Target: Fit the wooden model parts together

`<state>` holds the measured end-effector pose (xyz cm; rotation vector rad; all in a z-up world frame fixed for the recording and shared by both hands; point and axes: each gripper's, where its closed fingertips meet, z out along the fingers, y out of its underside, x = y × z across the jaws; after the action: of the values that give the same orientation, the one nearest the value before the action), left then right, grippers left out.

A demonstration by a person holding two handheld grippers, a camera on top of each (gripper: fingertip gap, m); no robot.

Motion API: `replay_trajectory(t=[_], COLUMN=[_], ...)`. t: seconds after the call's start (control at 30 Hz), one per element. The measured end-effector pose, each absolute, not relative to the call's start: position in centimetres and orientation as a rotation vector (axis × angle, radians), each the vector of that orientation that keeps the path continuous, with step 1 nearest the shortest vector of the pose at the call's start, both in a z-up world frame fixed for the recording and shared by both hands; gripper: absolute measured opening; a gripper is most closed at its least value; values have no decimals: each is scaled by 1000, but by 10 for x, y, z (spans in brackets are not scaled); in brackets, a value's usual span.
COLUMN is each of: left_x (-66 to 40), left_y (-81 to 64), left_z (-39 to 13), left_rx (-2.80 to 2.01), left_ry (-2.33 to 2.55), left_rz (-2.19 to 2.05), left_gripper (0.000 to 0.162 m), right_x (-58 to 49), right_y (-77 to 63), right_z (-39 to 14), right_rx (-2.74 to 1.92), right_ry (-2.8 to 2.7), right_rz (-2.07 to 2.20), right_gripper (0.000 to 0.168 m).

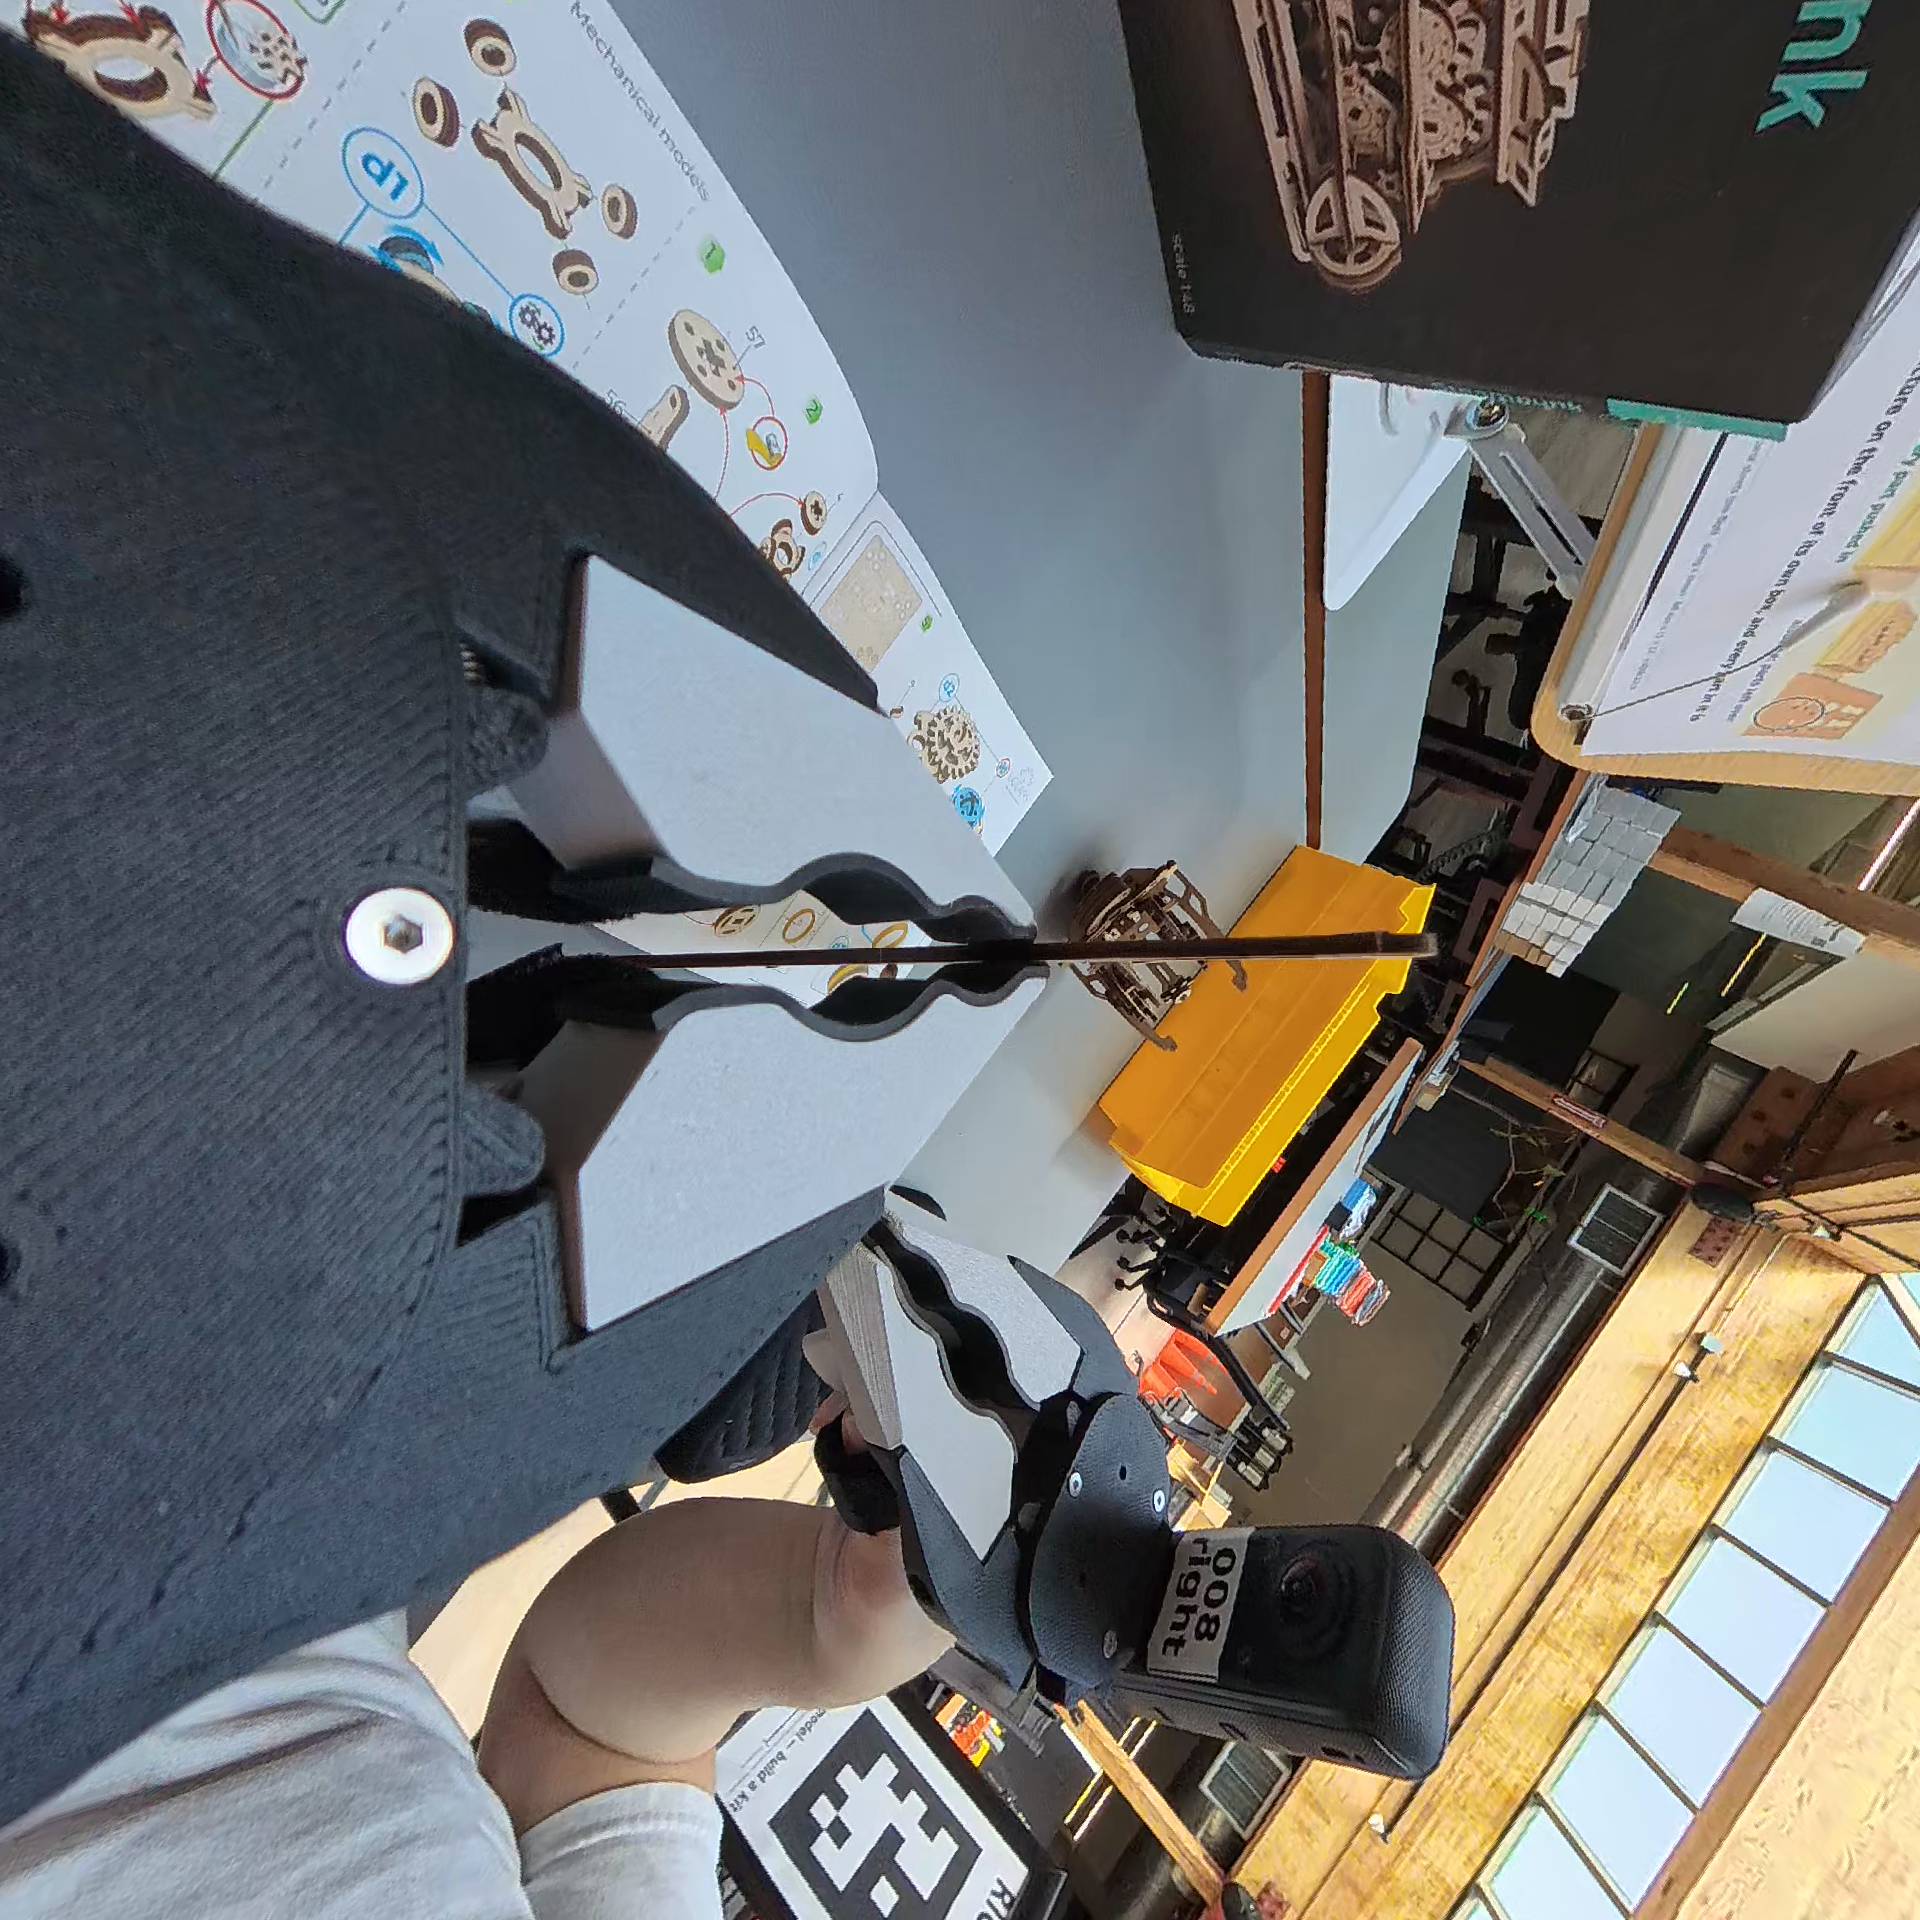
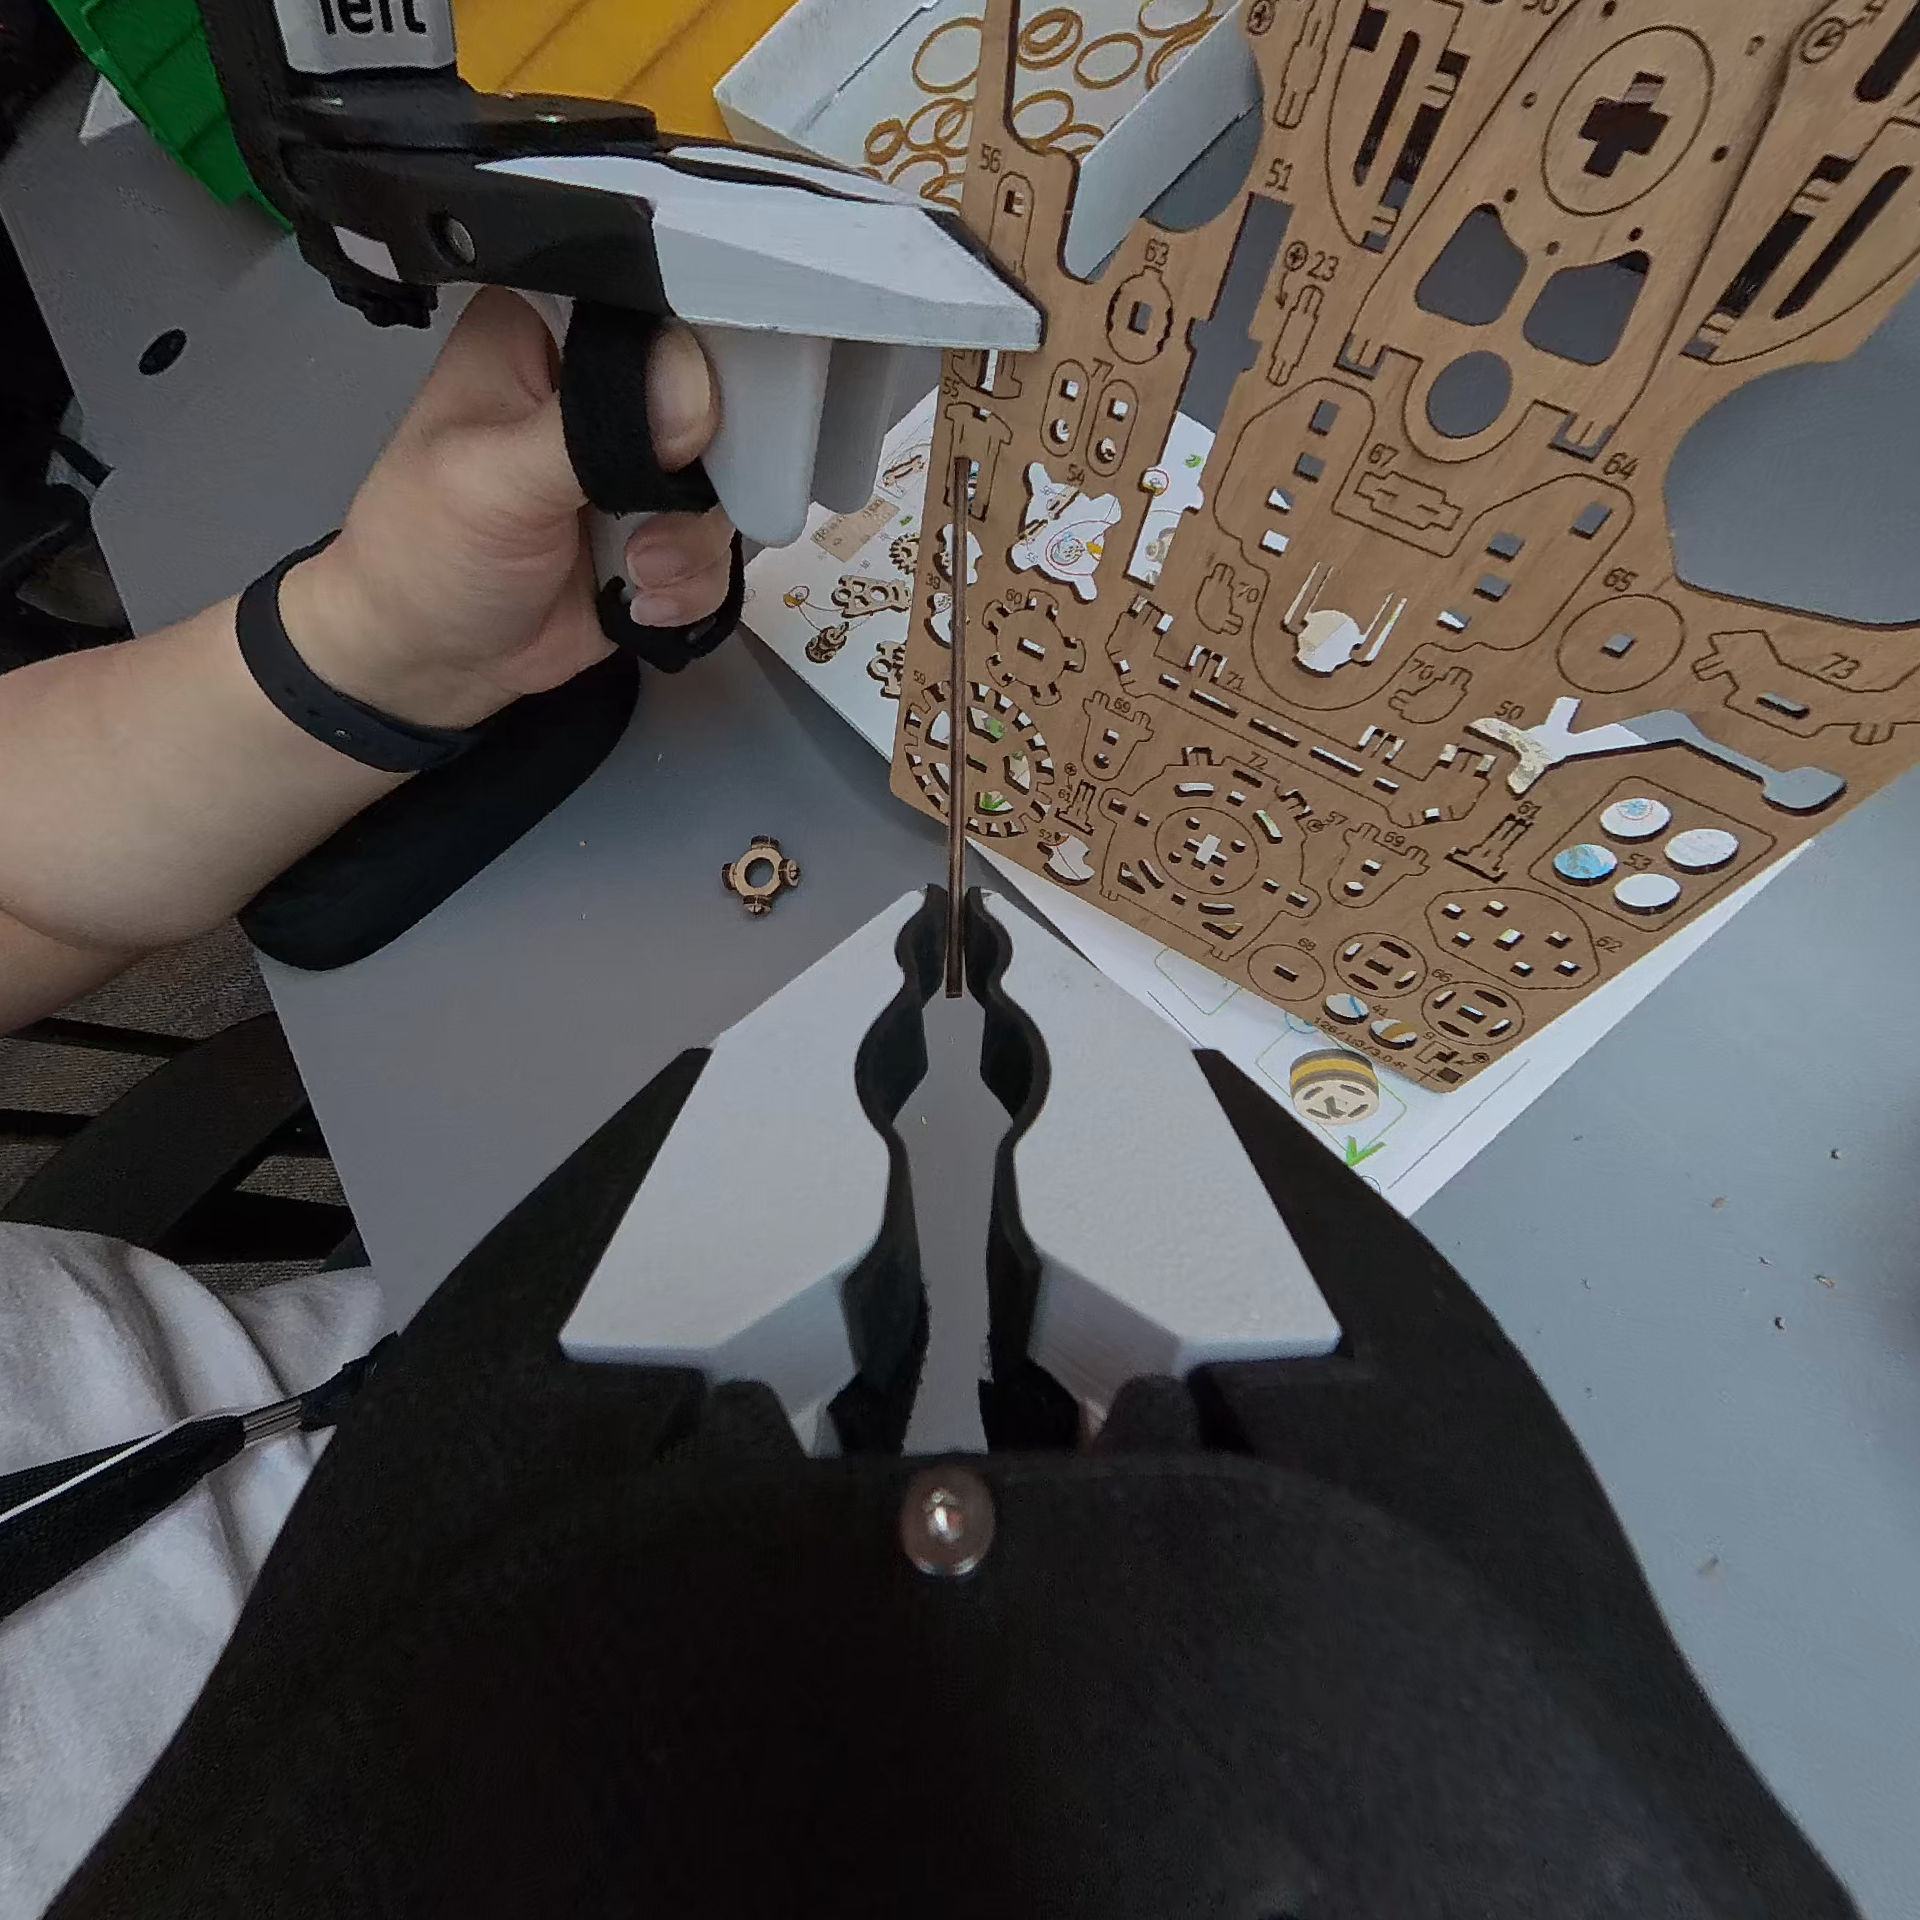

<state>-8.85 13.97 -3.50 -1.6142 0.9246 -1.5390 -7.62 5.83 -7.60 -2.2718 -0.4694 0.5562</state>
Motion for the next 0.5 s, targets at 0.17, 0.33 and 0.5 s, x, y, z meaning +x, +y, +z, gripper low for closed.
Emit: replay_trajectory(t=[0.17, 0.33, 0.5], left_x=[-88, -87, -87], left_y=[138, 137, 133], left_z=[-34, -34, -27], left_rx=[-1608, -1594, -1550], left_ry=[928, 950, 975], left_rz=[-1528, -1475, -1383], left_gripper=[0, 0, 0], right_x=[-75, -76, -79], right_y=[56, 54, 51], right_z=[-78, -77, -67], right_rx=[-2284, -2307, -2329], right_ry=[-453, -446, -453], right_rz=[563, 550, 518], right_gripper=[1, 0, 1])
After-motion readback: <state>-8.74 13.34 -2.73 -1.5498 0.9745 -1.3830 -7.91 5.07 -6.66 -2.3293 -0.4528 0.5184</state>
